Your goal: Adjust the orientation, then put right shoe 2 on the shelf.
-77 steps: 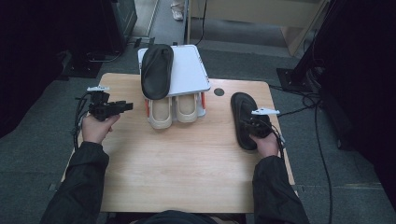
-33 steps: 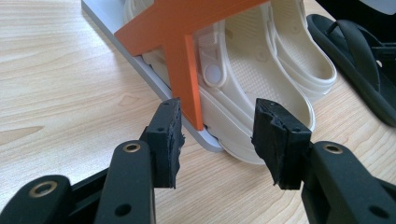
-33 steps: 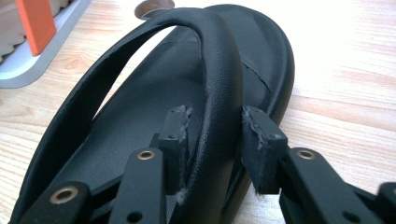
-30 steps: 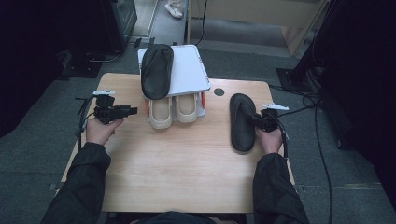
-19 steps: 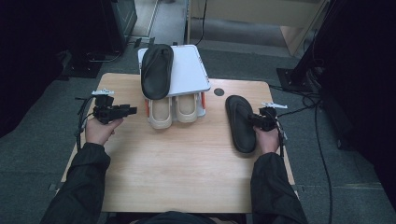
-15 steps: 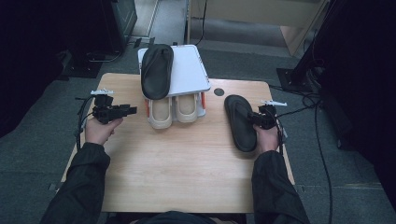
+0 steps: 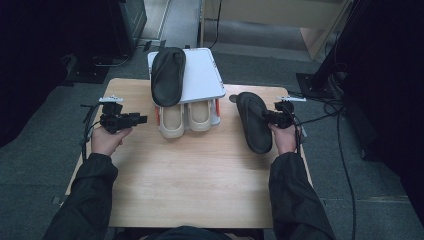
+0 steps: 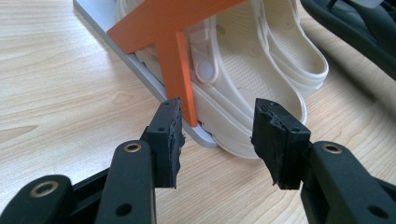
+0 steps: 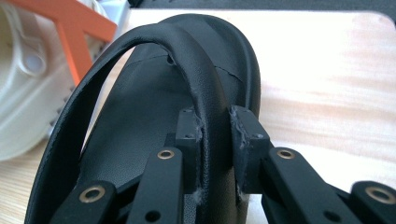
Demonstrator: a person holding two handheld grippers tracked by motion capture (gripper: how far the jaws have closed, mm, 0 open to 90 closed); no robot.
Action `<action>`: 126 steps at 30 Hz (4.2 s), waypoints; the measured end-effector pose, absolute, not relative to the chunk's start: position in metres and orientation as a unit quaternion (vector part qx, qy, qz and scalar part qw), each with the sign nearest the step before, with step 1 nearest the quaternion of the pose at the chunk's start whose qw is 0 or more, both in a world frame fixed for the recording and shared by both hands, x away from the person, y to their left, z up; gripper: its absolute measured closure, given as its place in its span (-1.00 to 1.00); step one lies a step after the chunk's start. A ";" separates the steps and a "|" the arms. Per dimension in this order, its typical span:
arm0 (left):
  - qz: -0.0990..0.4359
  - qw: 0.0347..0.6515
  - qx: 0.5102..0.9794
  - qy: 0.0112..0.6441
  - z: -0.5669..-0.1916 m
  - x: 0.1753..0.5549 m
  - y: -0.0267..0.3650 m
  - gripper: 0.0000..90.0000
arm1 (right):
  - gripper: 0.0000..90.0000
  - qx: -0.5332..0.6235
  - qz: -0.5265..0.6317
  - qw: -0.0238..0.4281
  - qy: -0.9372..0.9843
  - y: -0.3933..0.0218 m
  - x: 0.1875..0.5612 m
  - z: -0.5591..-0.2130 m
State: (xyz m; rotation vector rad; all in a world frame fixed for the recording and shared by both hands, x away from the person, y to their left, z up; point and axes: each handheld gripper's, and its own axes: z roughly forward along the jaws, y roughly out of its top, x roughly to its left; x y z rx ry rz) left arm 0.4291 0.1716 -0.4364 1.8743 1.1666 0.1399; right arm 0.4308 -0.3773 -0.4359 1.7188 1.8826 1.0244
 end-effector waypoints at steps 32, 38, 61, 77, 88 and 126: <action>0.054 0.455 0.756 0.468 -0.434 0.426 0.175 0.17 | 0.66 0.578 0.393 0.205 0.685 -0.314 0.490 -0.311; 0.052 0.456 0.756 0.466 -0.434 0.426 0.175 0.17 | 0.66 0.570 0.390 0.207 0.693 -0.290 0.505 -0.302; 0.045 0.463 0.759 0.457 -0.434 0.426 0.175 0.17 | 0.63 0.550 0.389 0.198 0.713 -0.206 0.556 -0.312; 0.046 0.459 0.758 0.461 -0.435 0.425 0.178 0.17 | 0.34 0.505 0.417 0.196 0.730 -0.204 0.550 -0.308; 0.045 0.460 0.756 0.463 -0.437 0.427 0.176 0.17 | 0.63 0.496 0.424 0.210 0.728 -0.235 0.530 -0.314; 0.045 0.447 0.764 0.464 -0.441 0.431 0.170 0.03 | 0.38 0.447 0.442 0.217 0.747 -0.292 0.459 -0.370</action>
